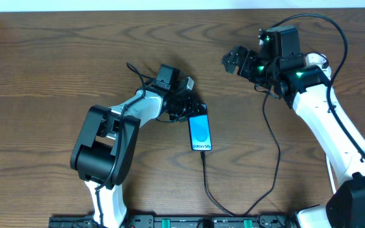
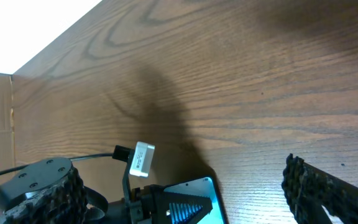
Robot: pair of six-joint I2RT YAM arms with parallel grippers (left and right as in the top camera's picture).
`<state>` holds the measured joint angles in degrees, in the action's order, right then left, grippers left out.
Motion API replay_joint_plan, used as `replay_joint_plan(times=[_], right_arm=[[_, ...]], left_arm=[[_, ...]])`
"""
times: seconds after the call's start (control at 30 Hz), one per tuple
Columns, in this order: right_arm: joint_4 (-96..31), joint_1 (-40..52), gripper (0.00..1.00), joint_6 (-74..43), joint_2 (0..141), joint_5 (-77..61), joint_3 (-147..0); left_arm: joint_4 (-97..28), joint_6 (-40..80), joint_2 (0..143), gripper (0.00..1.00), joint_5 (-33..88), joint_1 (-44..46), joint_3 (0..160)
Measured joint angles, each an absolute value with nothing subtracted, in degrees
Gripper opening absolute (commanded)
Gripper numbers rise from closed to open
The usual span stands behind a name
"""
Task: Plug charger to phone and switch on socket
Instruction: 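Open the left gripper and release the phone on the table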
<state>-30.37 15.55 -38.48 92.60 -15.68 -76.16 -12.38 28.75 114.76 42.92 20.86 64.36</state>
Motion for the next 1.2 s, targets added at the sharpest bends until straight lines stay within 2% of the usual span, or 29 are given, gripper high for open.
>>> replay_joint_plan(times=[0.13, 0.17, 0.27, 0.4, 0.47, 0.5, 0.57, 1.2], right_arm=[[-30.6, 15.6, 0.99, -38.5, 92.6, -15.6, -76.2], [-30.6, 15.6, 0.99, -38.5, 92.6, -15.6, -76.2], [-30.7, 15.6, 0.99, -38.5, 92.6, -15.6, -76.2], [-31.0, 15.6, 0.99, -38.4, 92.6, -15.6, -76.2], [-31.0, 15.6, 0.99, -38.4, 92.6, -15.6, -76.2], [-31.0, 15.6, 0.99, -38.3, 92.6, -15.6, -76.2], [-31.0, 15.6, 0.99, -38.3, 92.6, -15.6, -76.2], [-31.2, 15.6, 0.99, -38.3, 92.6, -15.6, -76.2]], left_arm=[[-12.2, 28.7, 114.8, 0.39, 43.2, 20.9, 64.4], [-12.2, 28.7, 114.8, 0.46, 43.2, 20.9, 64.4], [-12.0, 28.6, 114.8, 0.57, 43.8, 20.9, 64.4], [-11.8, 28.7, 114.7, 0.66, 45.0, 20.9, 64.7], [-11.8, 28.6, 114.6, 0.73, 45.4, 20.9, 64.8], [-11.7, 28.6, 114.6, 0.8, 45.8, 20.9, 64.8], [-11.8, 28.8, 114.5, 0.86, 46.4, 20.9, 65.0], [-19.0, 28.7, 112.2, 0.88, 36.3, 21.1, 66.8]])
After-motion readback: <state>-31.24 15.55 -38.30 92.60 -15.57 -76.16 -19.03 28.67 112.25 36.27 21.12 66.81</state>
